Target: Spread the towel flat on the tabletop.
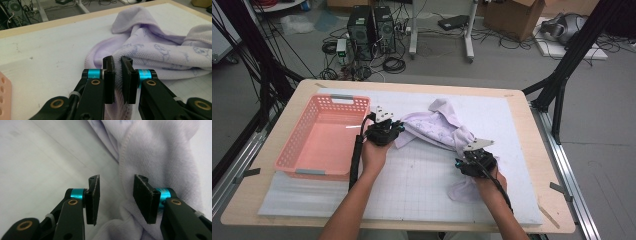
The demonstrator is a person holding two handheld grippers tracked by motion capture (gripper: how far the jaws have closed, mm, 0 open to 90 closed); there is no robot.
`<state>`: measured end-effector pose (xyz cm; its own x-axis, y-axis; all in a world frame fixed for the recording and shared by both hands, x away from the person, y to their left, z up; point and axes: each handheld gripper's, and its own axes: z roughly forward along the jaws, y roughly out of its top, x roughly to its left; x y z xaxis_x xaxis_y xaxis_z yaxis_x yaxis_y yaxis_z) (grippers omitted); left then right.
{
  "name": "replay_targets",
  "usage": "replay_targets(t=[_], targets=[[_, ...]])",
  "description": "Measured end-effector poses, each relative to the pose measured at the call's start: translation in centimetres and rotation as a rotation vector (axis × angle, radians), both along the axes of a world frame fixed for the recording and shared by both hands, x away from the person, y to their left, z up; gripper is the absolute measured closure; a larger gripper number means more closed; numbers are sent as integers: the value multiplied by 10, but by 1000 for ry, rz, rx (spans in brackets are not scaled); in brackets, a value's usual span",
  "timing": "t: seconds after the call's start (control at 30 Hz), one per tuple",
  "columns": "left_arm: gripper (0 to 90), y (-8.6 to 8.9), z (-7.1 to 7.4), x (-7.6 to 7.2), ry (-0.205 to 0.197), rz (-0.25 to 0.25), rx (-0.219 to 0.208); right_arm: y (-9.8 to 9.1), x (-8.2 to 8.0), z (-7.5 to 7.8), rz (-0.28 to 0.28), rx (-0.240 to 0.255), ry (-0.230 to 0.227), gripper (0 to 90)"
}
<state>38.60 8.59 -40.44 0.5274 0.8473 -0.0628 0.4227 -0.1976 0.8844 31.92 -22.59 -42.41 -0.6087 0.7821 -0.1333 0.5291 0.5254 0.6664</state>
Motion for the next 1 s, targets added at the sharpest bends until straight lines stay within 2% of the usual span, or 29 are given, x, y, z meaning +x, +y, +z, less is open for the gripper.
replay_targets(t=[0.03, 0.13, 0.17, 0.23, 0.27, 0.3, 0.33, 0.43, 0.5, 0.53, 0.57, 0.63, 0.67, 0.77, 0.83, 0.87, 0.9, 0.93, 0.97, 1.0], targets=[[817, -2, -1, 1, 3, -3, 6, 1, 3, -4, -8, -22, 11, 583], [815, -7, -6, 3, 15, -9, -3, 0, 6, -8, -5, -51, -10, 686], [815, -9, -7, 3, 19, -12, -7, -1, 6, -8, -6, -58, -13, 737], [810, -12, -10, 5, 30, -23, -9, -3, 6, -7, 36, -73, -17, 897], [810, -12, -10, 5, 30, -23, -9, -6, 6, -7, 70, -55, 2, 898], [808, -14, -12, 5, 33, -33, -7, -11, 6, -4, 92, -31, -1, 900], [807, -16, -14, 6, 31, -35, -3, -16, 6, -1, 95, 18, -4, 900], [807, -17, -15, 7, 32, -21, -21, -38, 7, 13, 48, 95, -50, 900], [806, -17, -17, 9, 34, -15, -30, -54, 9, 21, 0, 118, -80, 900], [804, -17, -17, 9, 34, -15, -30, -54, 9, 21, 0, 118, -80, 900], [800, -18, -19, 10, 37, -18, -34, -71, 13, 28, -51, 151, -91, 900], [799, -20, -21, 10, 42, -29, -27, -79, 15, 31, -58, 184, -72, 895], [798, -20, -22, 11, 44, -37, -25, -78, 15, 31, -41, 199, -62, 875], [791, -22, -23, 11, 39, -57, -32, -62, 7, 28, 19, 188, -63, 710], [759, -22, -25, 10, 44, -82, -27, -51, 1, 24, 54, 174, -69, 553], [730, -23, -26, 9, 44, -94, -22, -45, -1, 20, 63, 153, -65, 531], [703, -24, -28, 8, 45, -100, -17, -39, -3, 16, 76, 129, -64, 531], [681, -24, -30, 7, 47, -101, -10, -33, -4, 10, 86, 84, -68, 540], [676, -24, -30, 7, 47, -101, -10, -33, -4, 10, 86, 84, -68, 540], [670, -25, -33, 6, 58, -103, 9, -24, -2, 1, 105, -1, -51, 767]])
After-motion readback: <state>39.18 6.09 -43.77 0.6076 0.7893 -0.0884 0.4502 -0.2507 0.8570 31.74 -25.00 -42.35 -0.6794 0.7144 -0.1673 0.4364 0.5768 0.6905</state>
